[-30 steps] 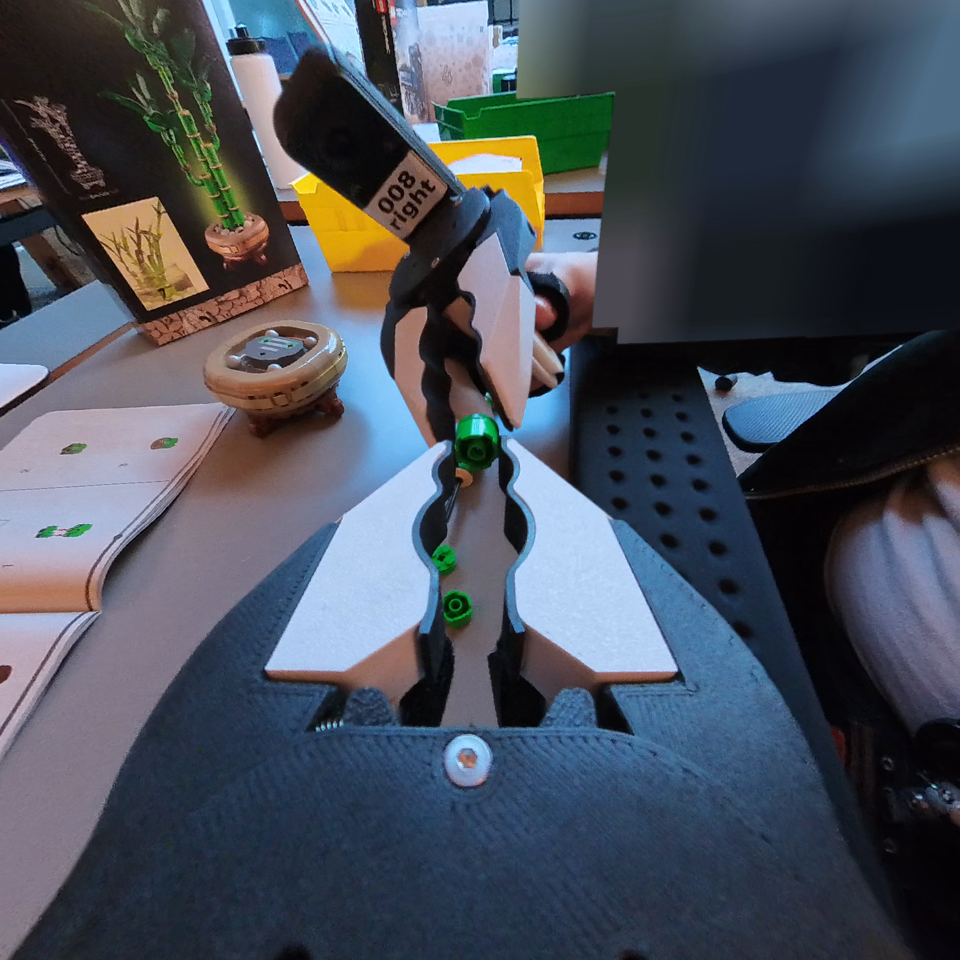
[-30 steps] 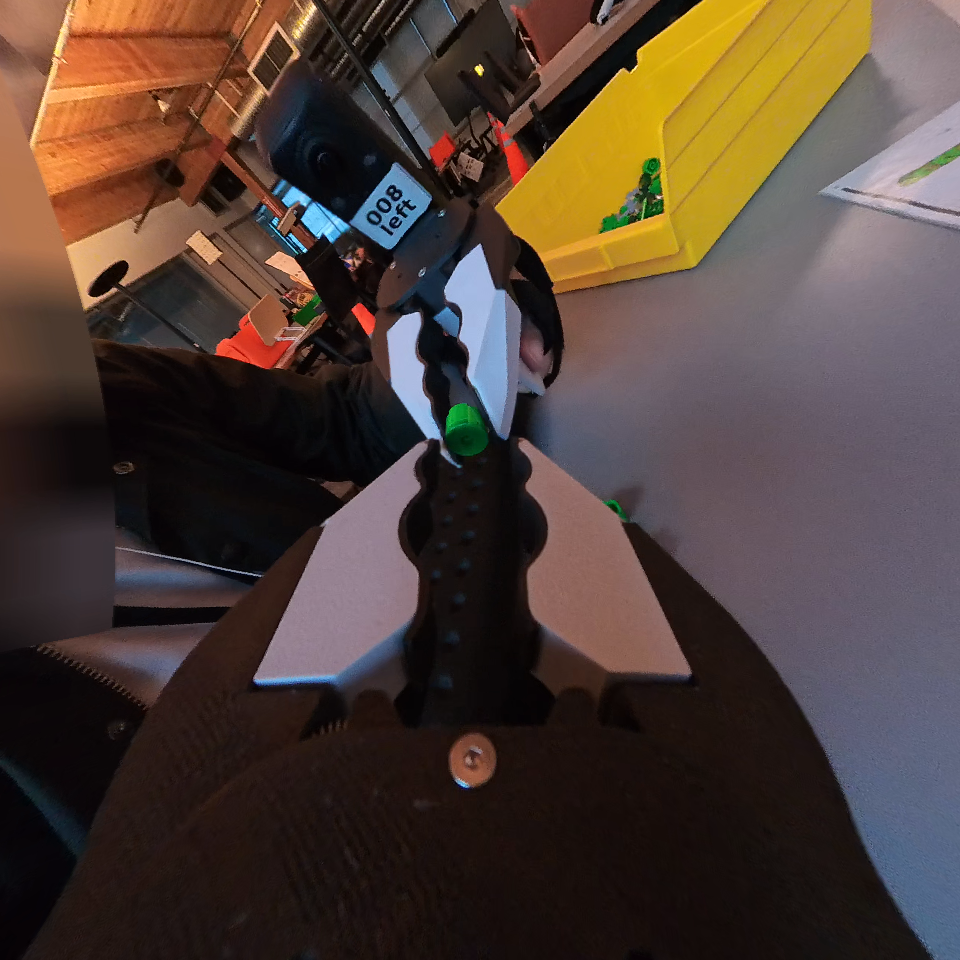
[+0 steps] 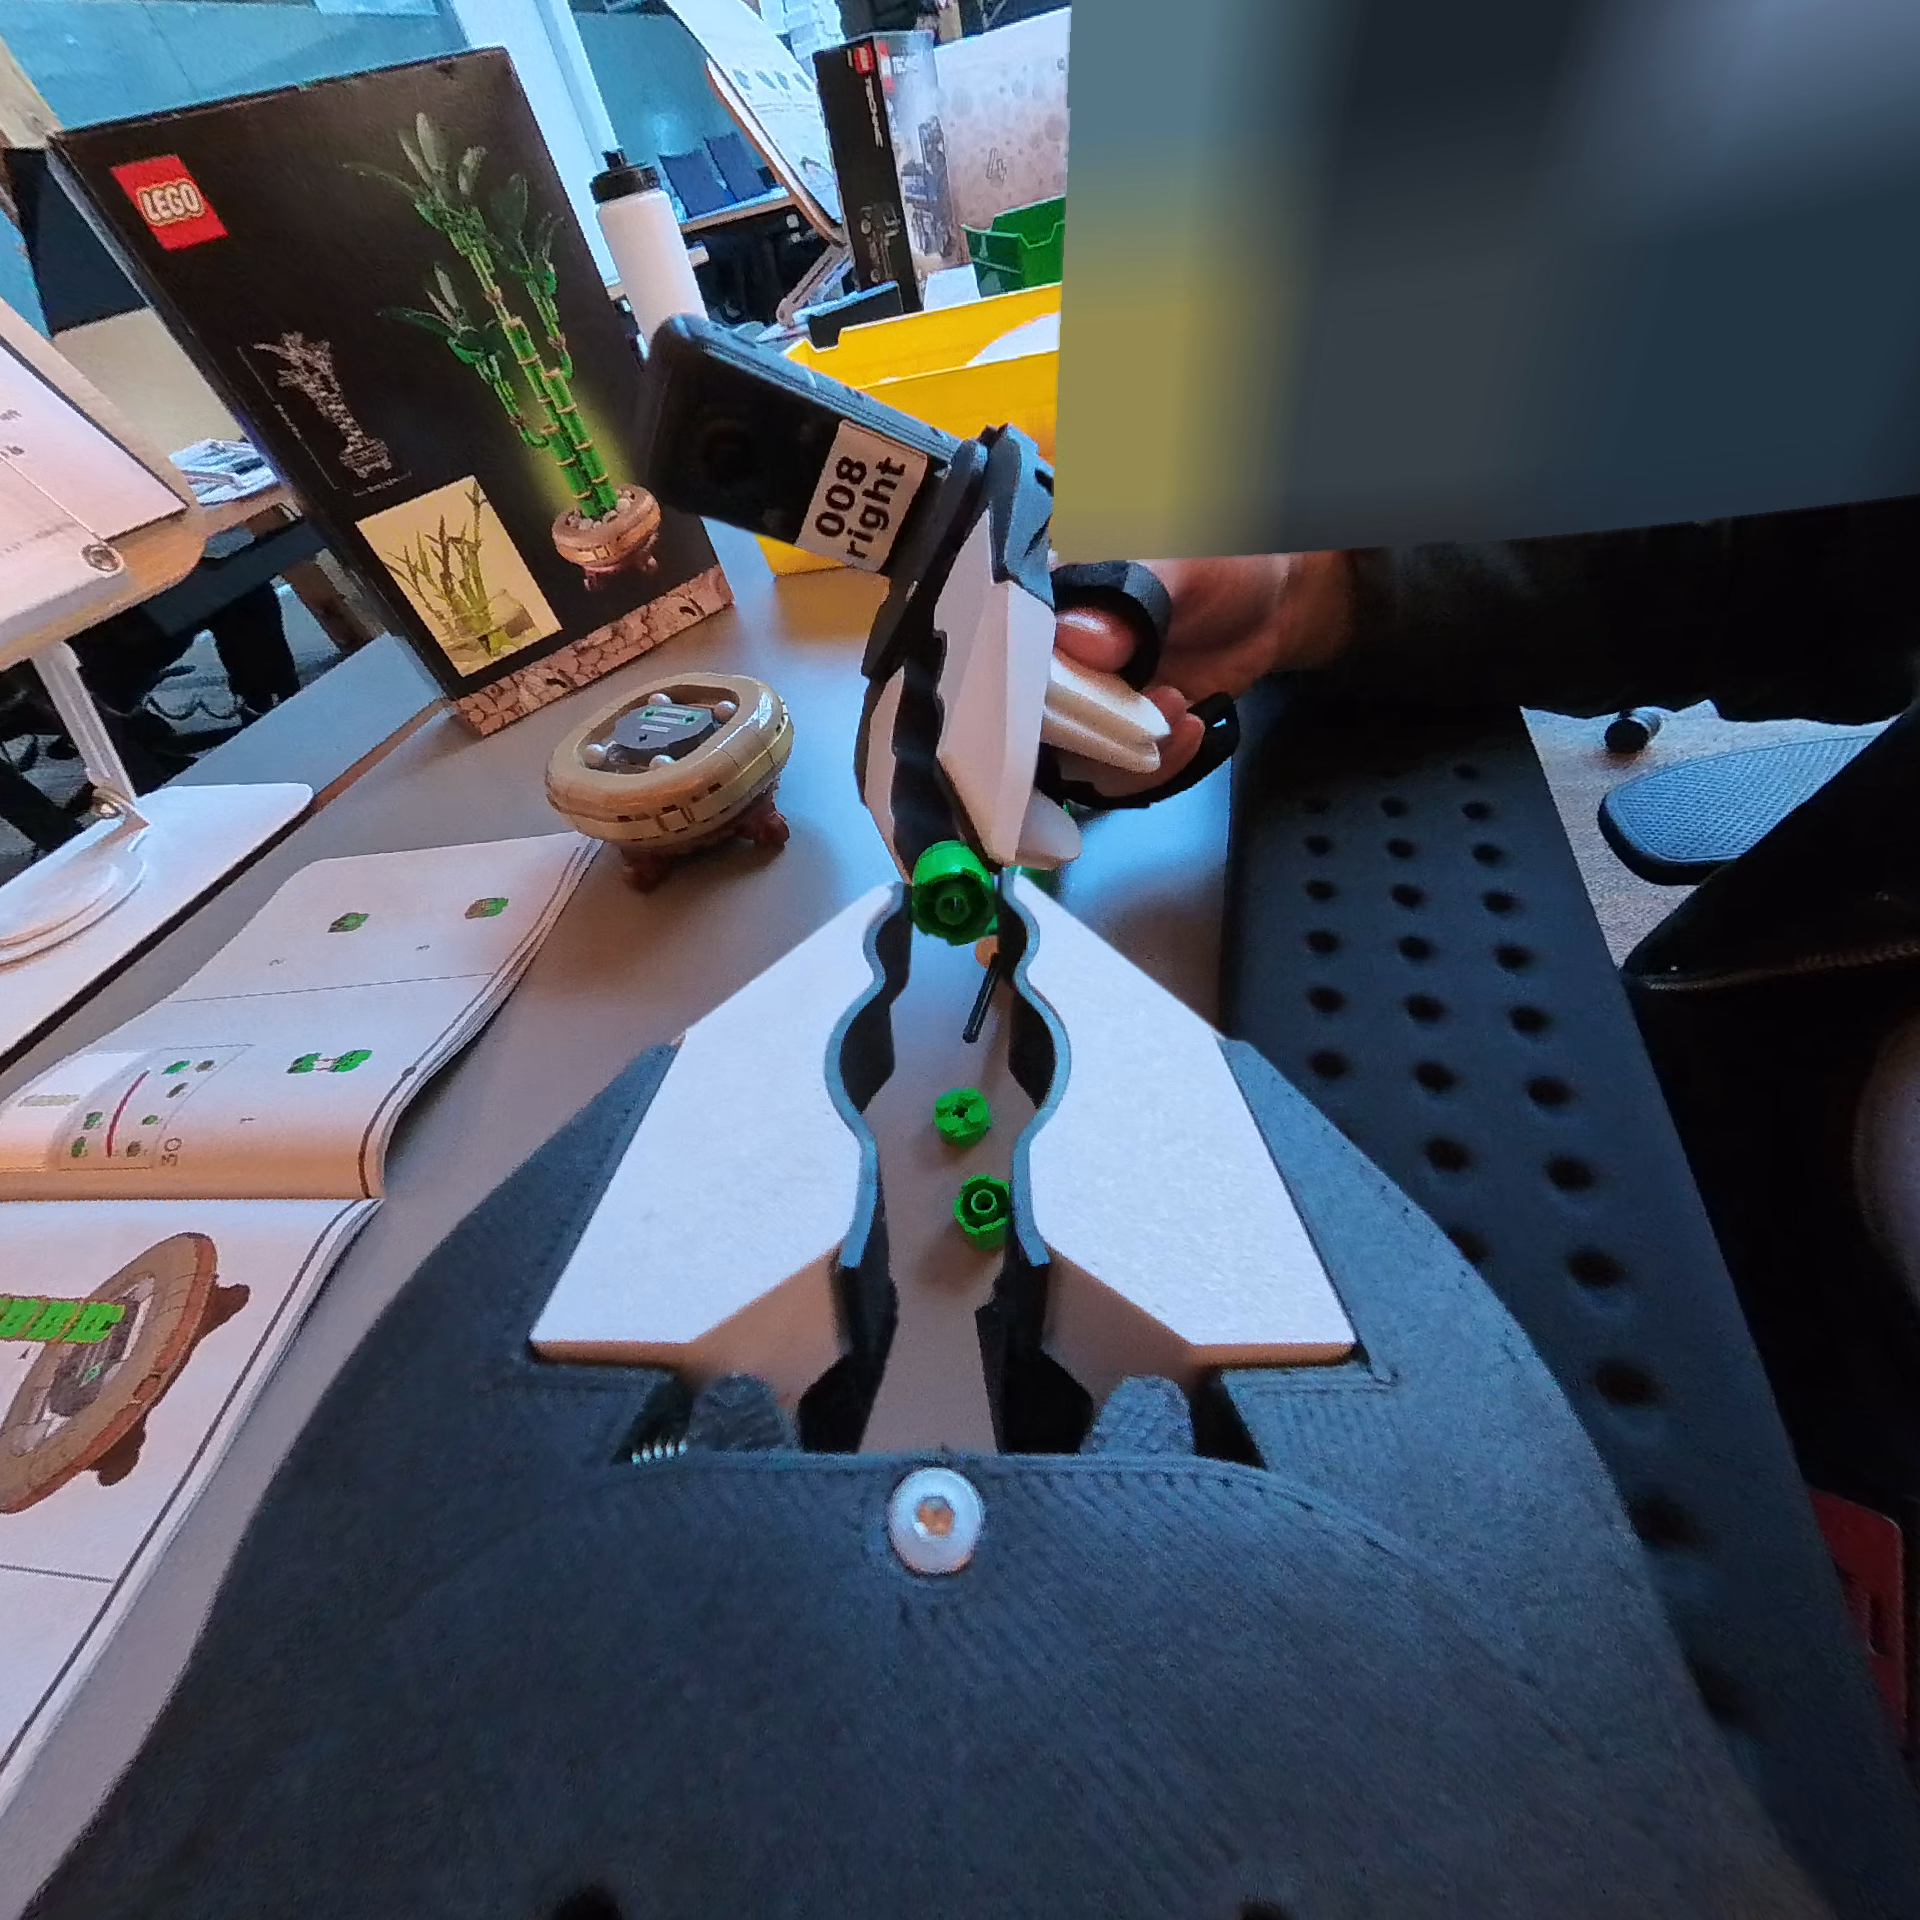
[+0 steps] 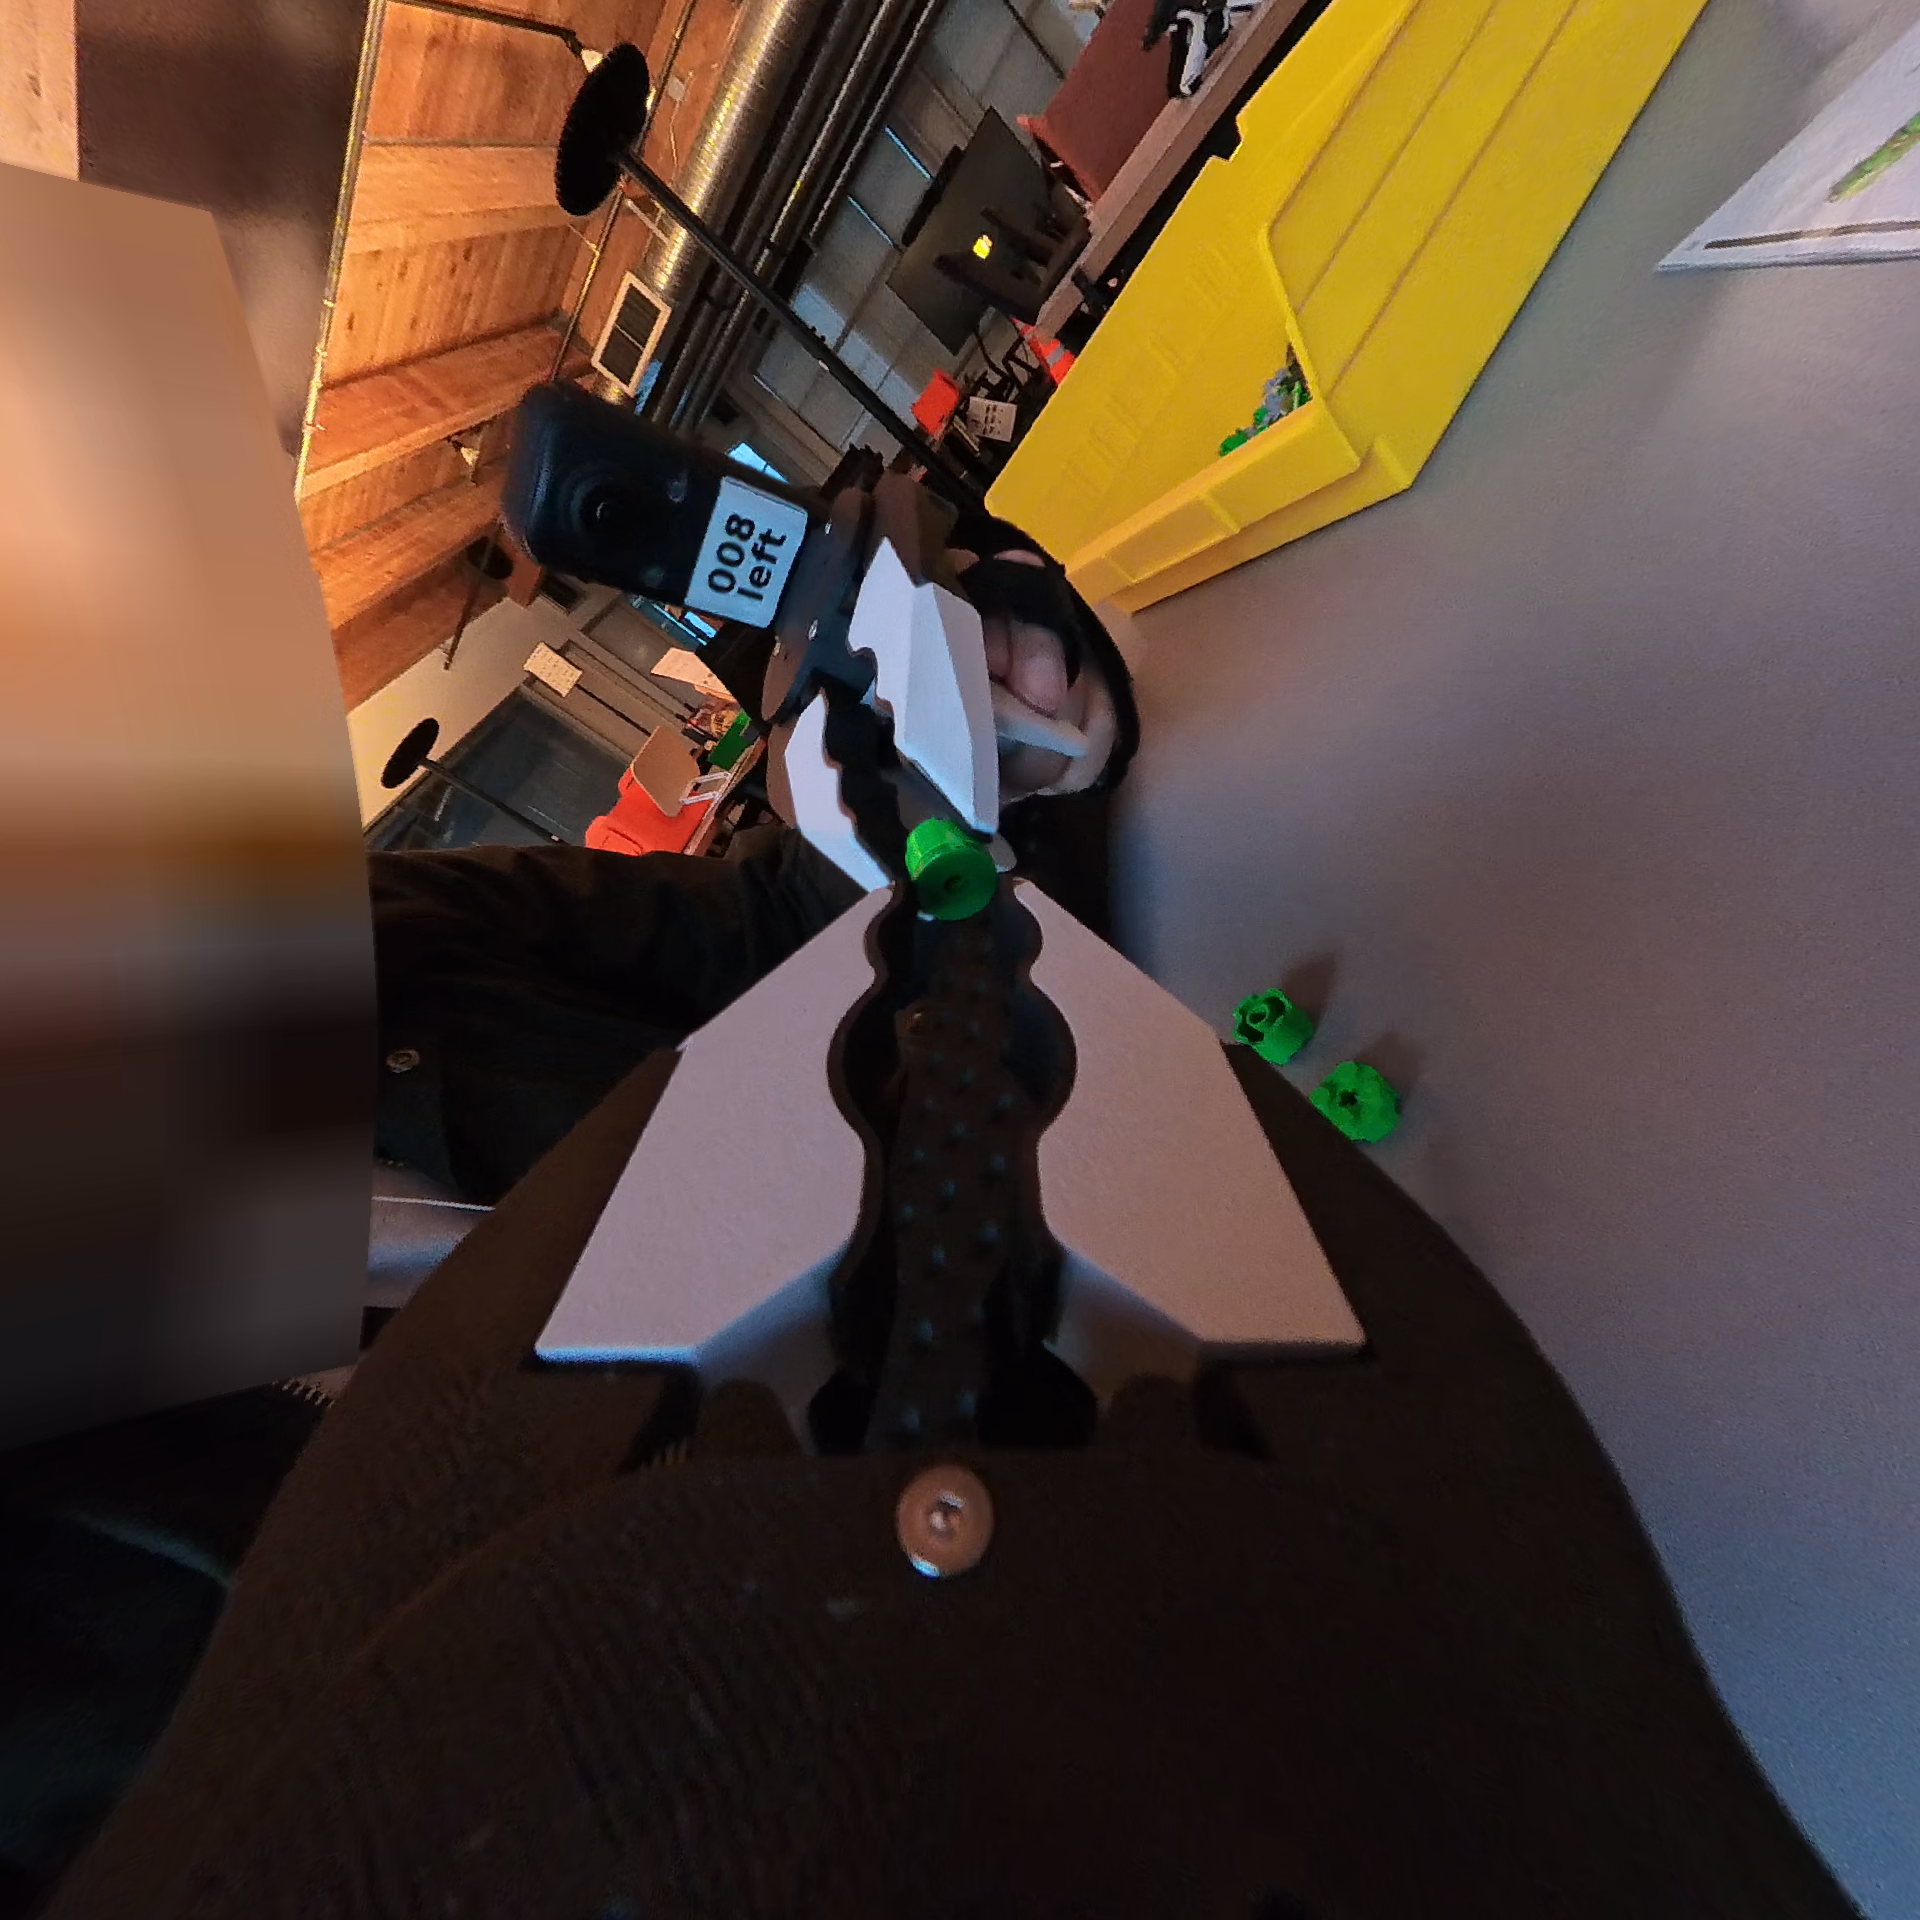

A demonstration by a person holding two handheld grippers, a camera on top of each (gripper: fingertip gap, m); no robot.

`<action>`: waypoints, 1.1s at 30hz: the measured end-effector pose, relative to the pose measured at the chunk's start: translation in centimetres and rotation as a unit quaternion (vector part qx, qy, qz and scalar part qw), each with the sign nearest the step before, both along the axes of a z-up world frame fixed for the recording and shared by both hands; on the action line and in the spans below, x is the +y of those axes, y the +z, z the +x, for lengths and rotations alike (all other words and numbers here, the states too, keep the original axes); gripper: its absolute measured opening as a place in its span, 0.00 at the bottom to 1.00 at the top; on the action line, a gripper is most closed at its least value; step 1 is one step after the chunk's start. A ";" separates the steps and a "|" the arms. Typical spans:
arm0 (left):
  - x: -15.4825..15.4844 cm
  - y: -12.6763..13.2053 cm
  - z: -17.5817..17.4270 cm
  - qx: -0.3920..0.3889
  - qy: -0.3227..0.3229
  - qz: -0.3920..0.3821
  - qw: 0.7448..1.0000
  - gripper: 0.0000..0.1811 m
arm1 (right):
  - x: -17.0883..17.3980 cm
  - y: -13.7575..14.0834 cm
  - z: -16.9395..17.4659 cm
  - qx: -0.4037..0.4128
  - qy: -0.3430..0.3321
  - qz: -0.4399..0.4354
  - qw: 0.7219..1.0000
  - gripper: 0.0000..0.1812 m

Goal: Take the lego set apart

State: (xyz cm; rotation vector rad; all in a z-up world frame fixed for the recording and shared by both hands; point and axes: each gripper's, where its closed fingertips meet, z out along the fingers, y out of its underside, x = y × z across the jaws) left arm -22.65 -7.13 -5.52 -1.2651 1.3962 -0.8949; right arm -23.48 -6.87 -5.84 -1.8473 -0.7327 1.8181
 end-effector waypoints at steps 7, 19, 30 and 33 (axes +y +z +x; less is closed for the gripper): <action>-1.8 0.9 -0.2 -0.017 -0.074 -0.108 0.991 0.07 | -1.9 0.7 -0.2 0.005 0.054 0.020 0.998 0.08; -2.5 1.6 -0.4 -0.037 -0.106 -0.148 0.983 0.07 | -2.9 0.6 0.0 -0.001 0.080 0.038 0.996 0.01; -0.7 3.1 -1.6 -0.089 -0.078 -0.161 0.980 0.07 | -1.4 2.1 1.0 0.055 0.037 0.031 0.997 0.01; -0.6 3.9 -2.2 -0.115 -0.105 -0.231 0.960 0.07 | -1.0 2.6 1.5 0.072 0.029 0.021 0.997 0.01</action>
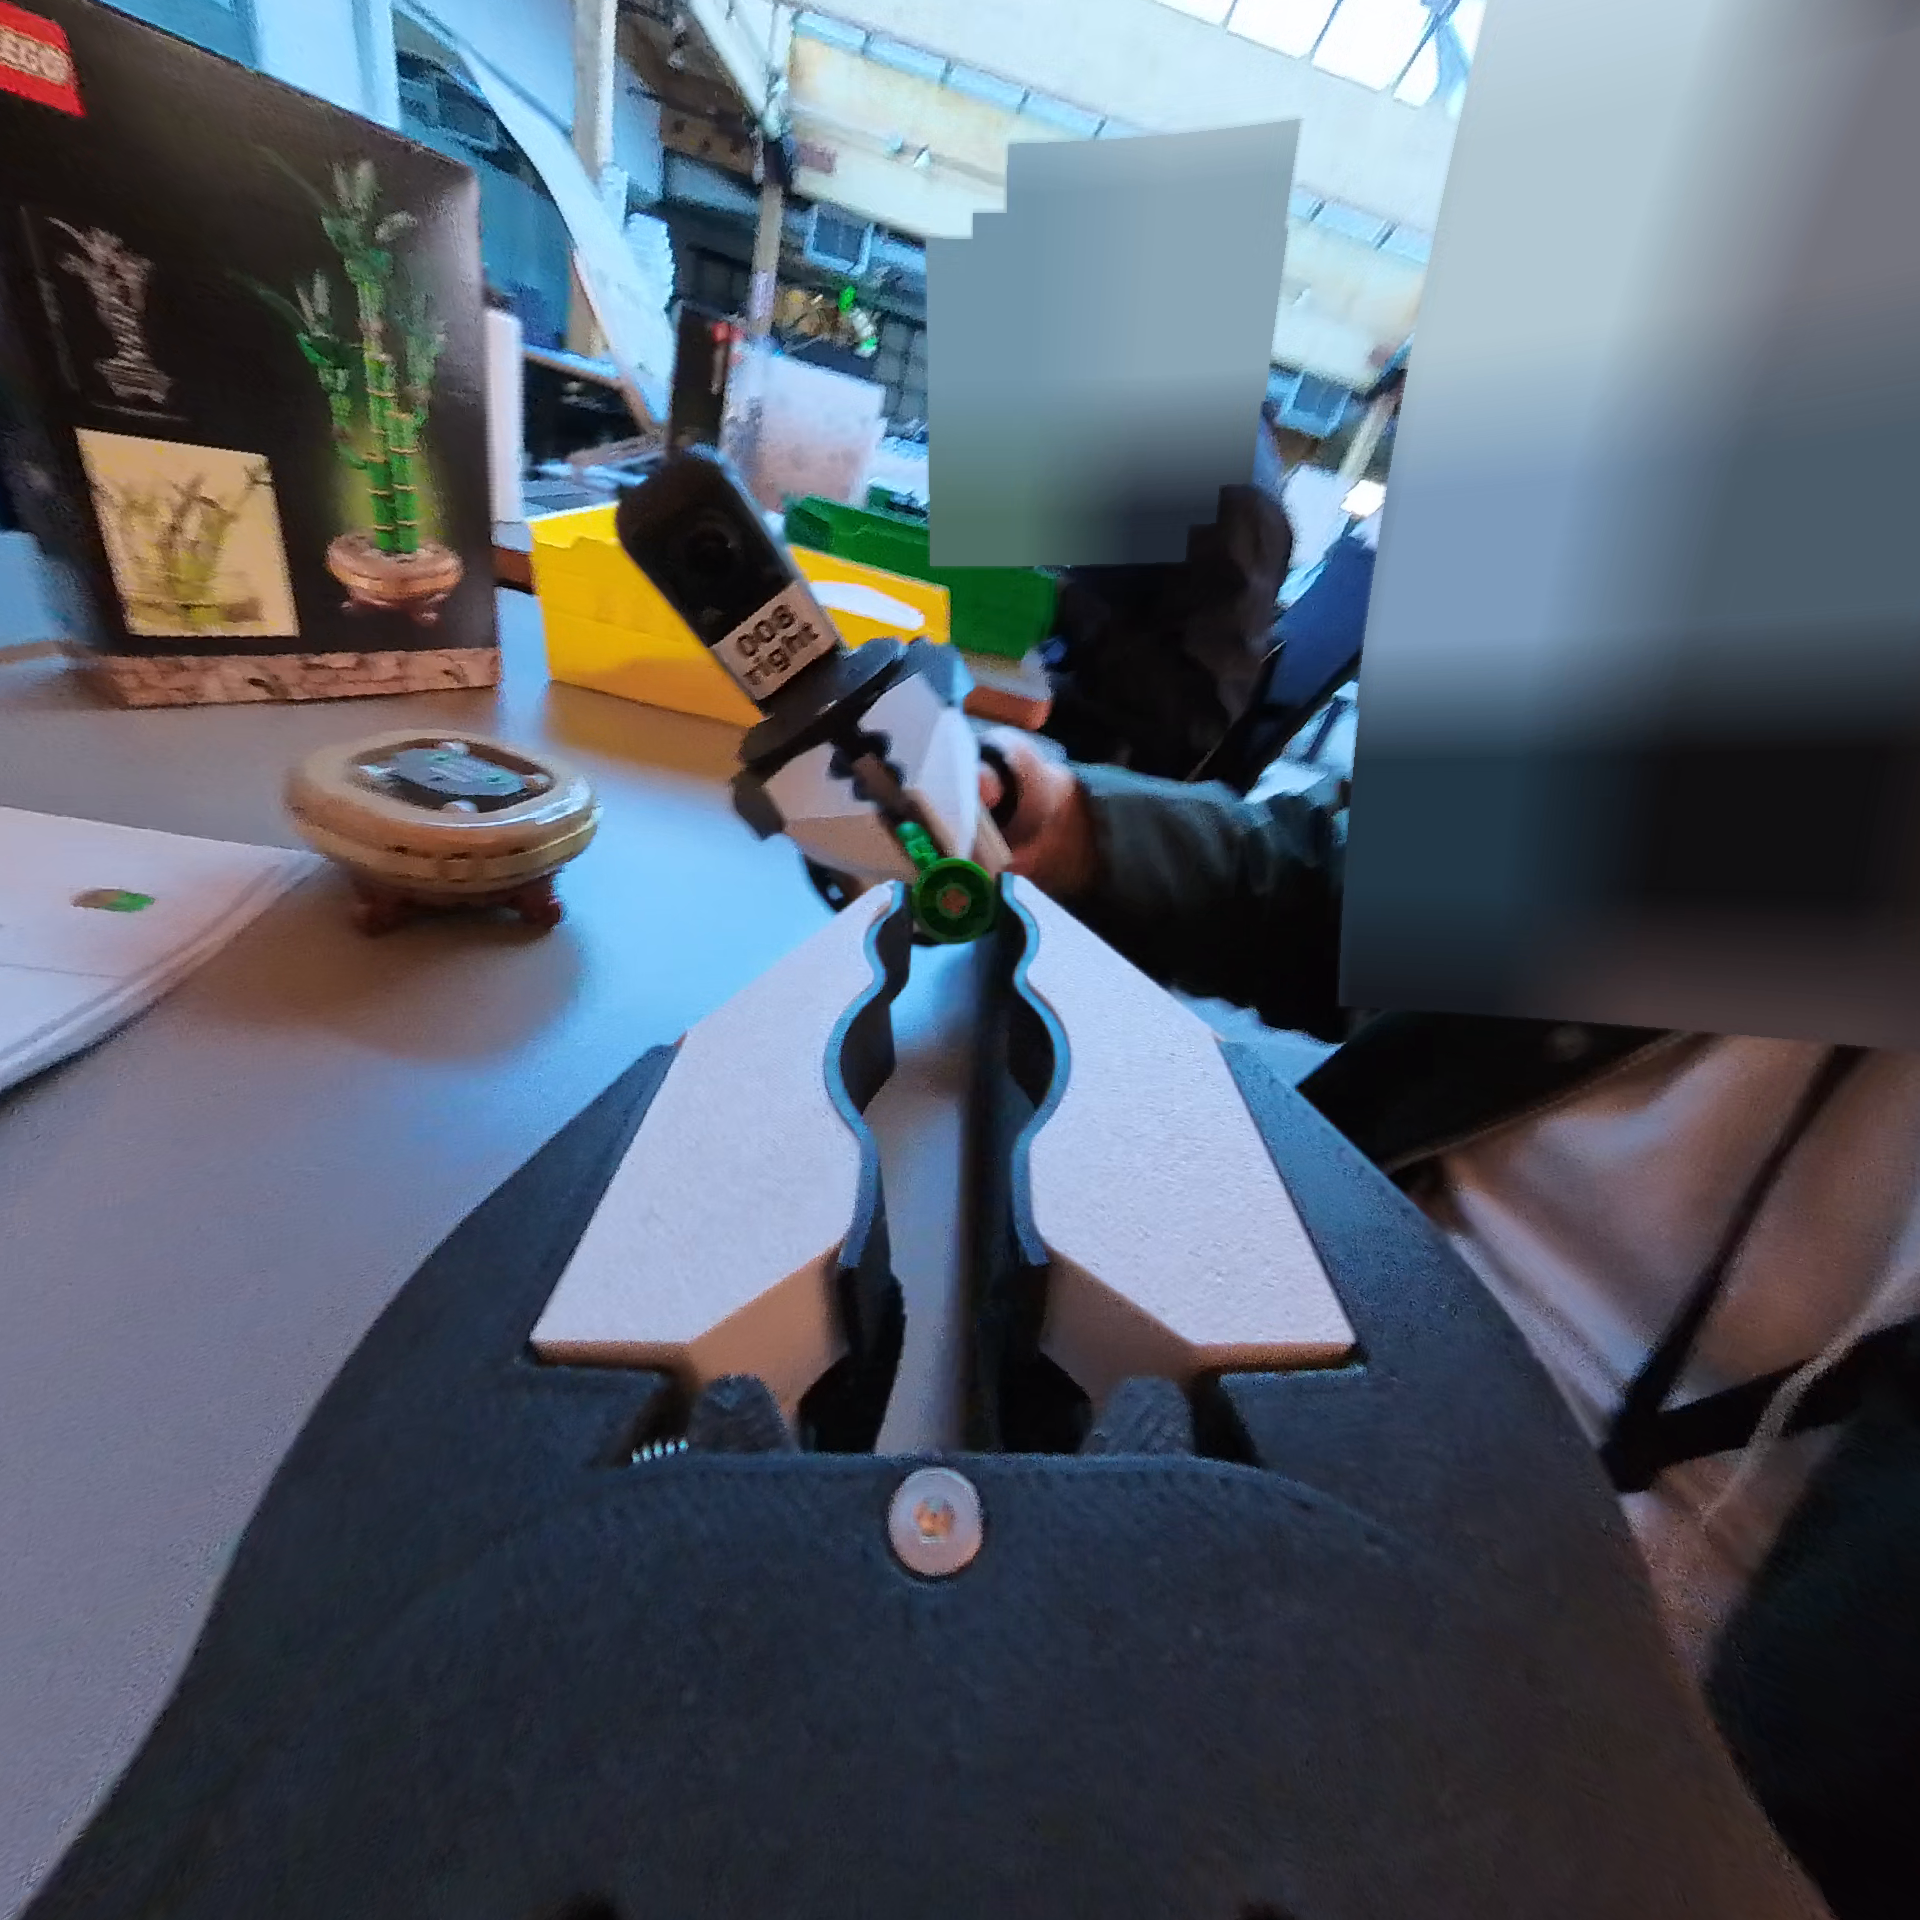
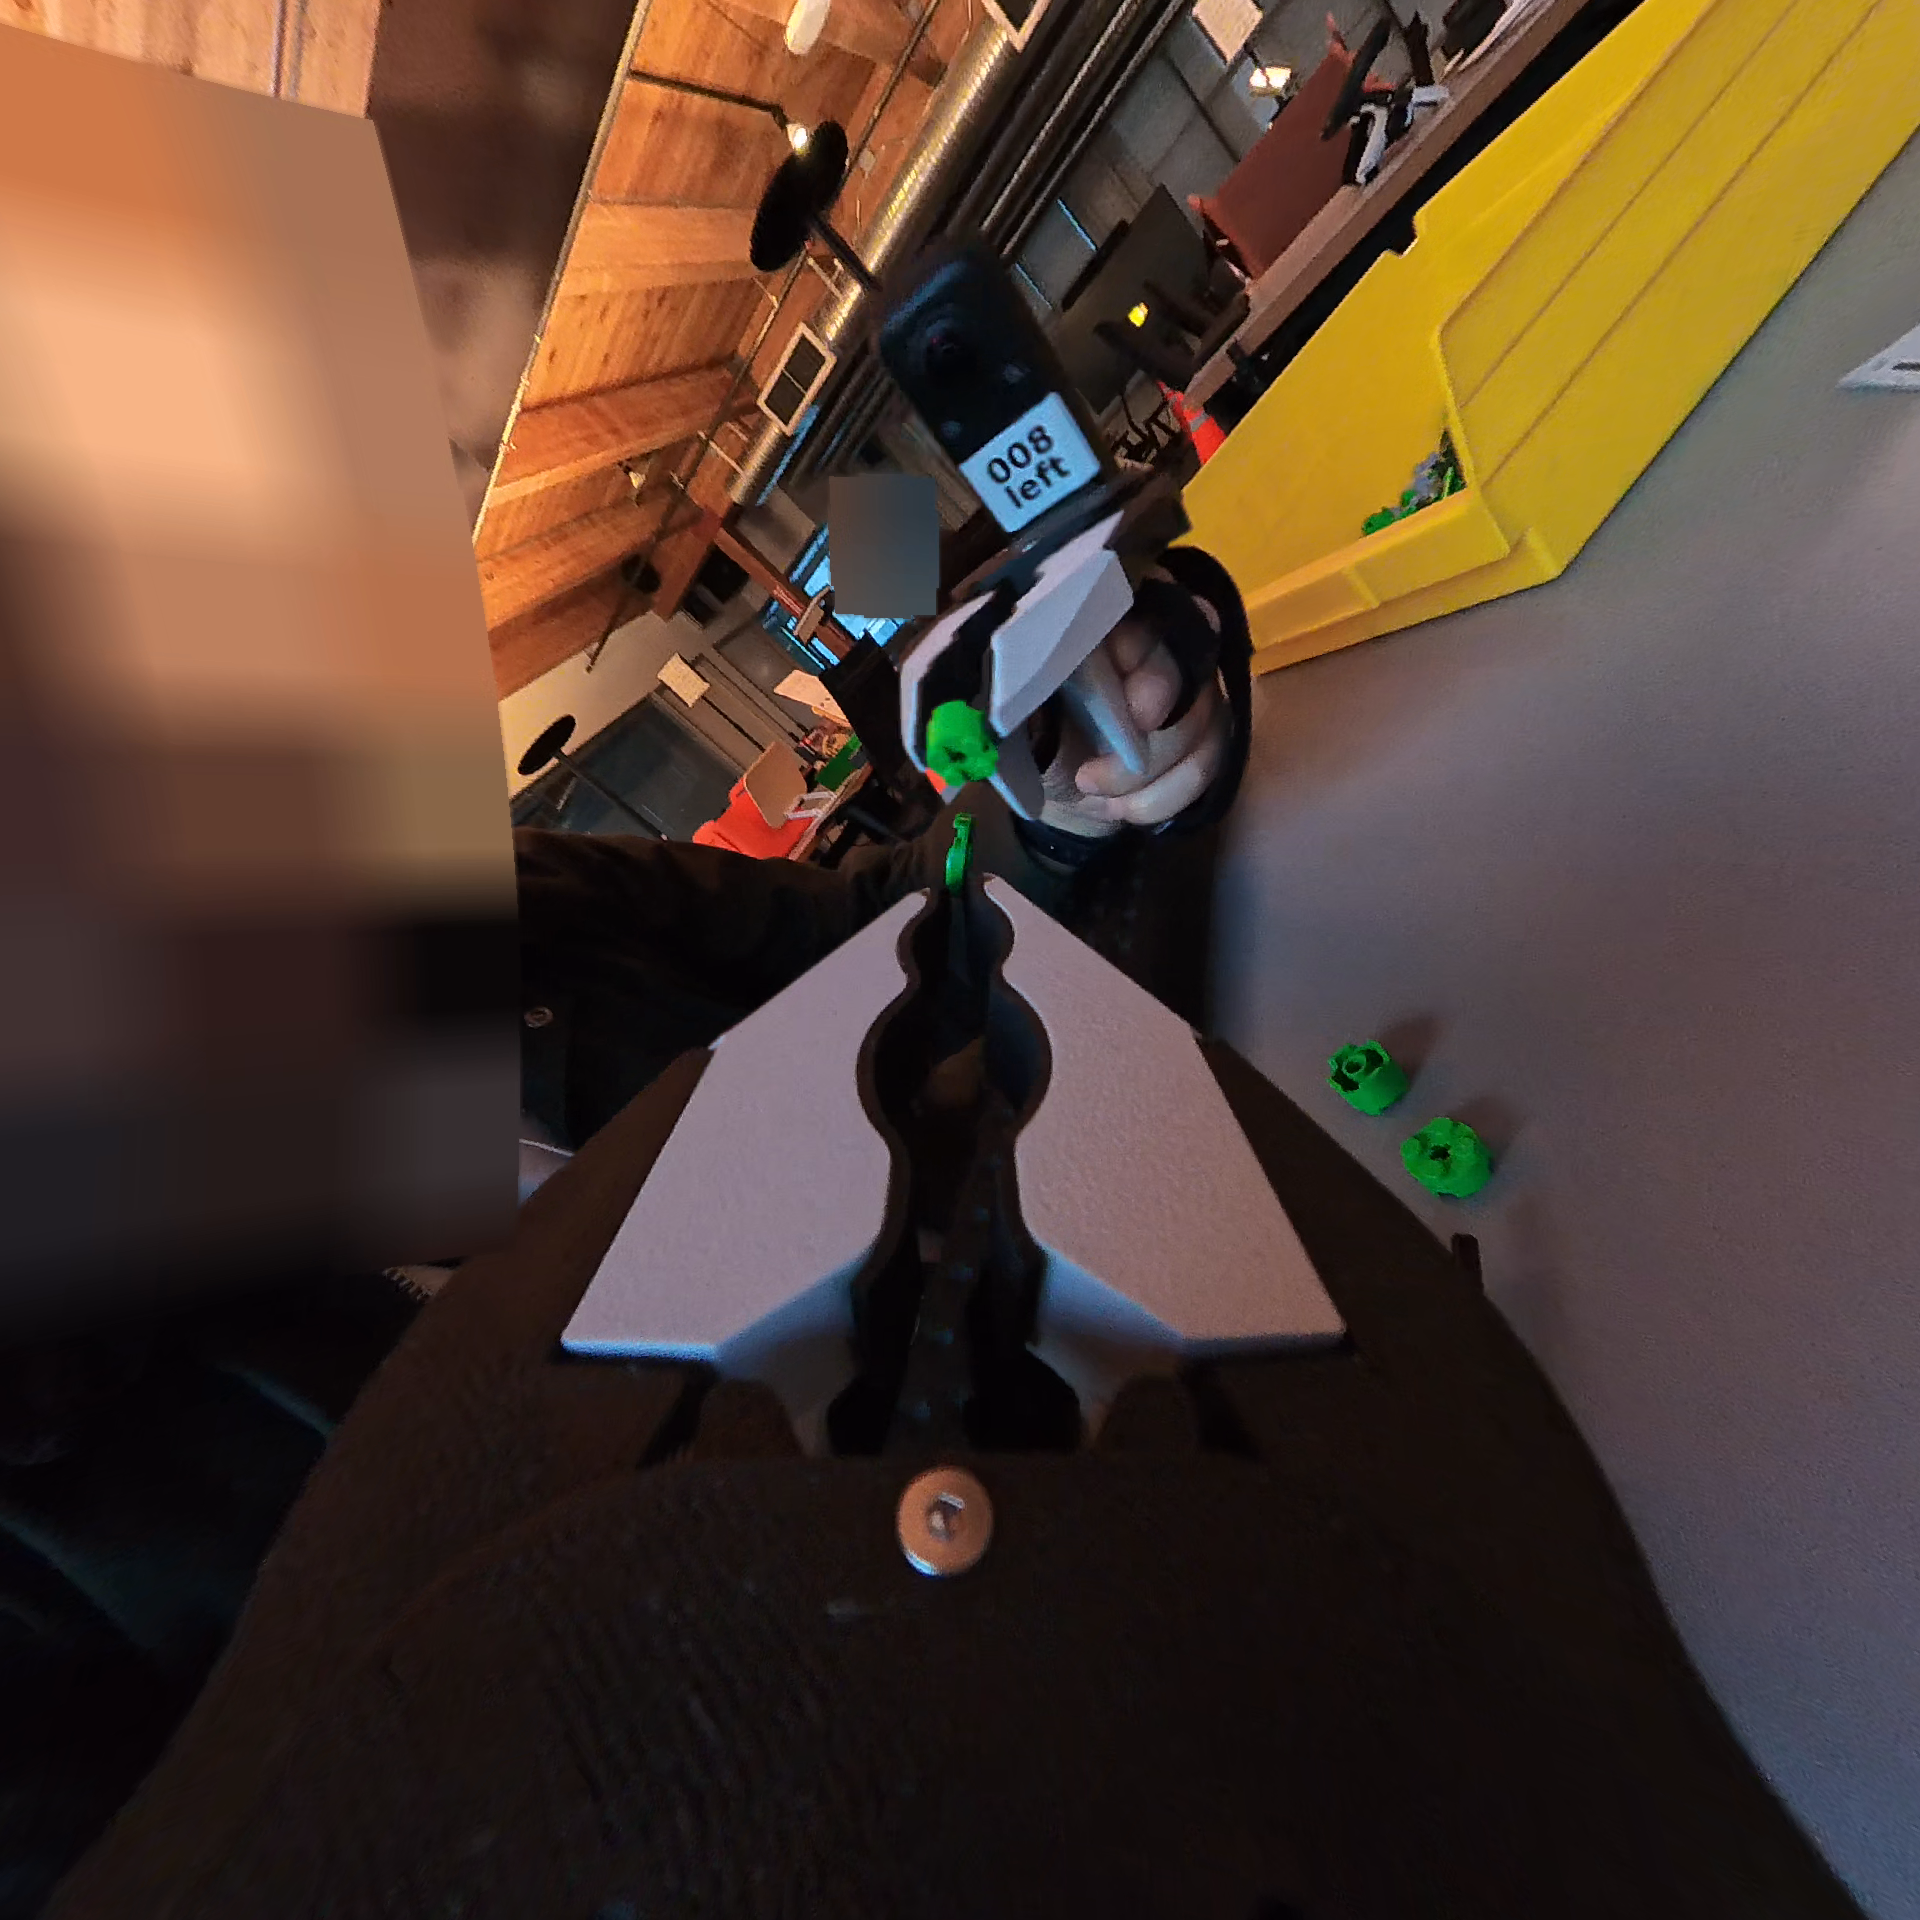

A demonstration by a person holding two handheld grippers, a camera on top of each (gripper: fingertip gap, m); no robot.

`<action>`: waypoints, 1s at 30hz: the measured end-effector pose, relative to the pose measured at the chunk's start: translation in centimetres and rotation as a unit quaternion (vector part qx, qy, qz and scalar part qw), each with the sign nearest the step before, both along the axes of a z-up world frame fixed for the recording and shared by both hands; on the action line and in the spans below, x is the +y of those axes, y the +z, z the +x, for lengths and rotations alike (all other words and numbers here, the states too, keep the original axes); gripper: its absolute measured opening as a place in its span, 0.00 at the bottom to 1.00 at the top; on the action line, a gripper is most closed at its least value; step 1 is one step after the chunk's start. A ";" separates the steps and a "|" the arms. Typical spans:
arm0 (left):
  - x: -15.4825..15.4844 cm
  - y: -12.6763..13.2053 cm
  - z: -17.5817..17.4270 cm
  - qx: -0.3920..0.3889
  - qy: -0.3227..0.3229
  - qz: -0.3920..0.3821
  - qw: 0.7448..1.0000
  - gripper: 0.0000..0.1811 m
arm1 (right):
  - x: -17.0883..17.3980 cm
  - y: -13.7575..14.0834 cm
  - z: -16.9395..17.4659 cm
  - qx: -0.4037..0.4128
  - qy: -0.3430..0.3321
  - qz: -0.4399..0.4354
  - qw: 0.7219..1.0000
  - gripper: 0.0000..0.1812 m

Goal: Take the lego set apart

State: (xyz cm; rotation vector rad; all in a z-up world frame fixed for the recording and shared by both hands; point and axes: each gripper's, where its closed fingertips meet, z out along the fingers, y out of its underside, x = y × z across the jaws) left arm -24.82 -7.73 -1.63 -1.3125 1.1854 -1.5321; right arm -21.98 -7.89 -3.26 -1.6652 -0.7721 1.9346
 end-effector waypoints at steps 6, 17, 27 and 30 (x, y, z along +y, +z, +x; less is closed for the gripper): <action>-0.6 2.9 -1.7 -0.087 -0.067 -0.086 0.990 0.07 | 0.3 -0.3 0.3 -0.006 -0.008 0.000 1.000 0.01; 2.4 1.0 -1.8 0.007 0.103 0.098 0.990 0.07 | 0.5 -1.1 0.6 -0.030 -0.015 0.004 0.999 0.01; 9.6 -7.7 -3.6 0.375 0.326 0.448 0.743 0.08 | 0.8 -1.6 0.5 -0.041 -0.016 0.001 0.999 0.01; 9.8 -8.0 -3.9 0.377 0.328 0.431 0.751 0.08 | 0.9 -1.6 0.5 -0.041 -0.019 0.001 0.999 0.01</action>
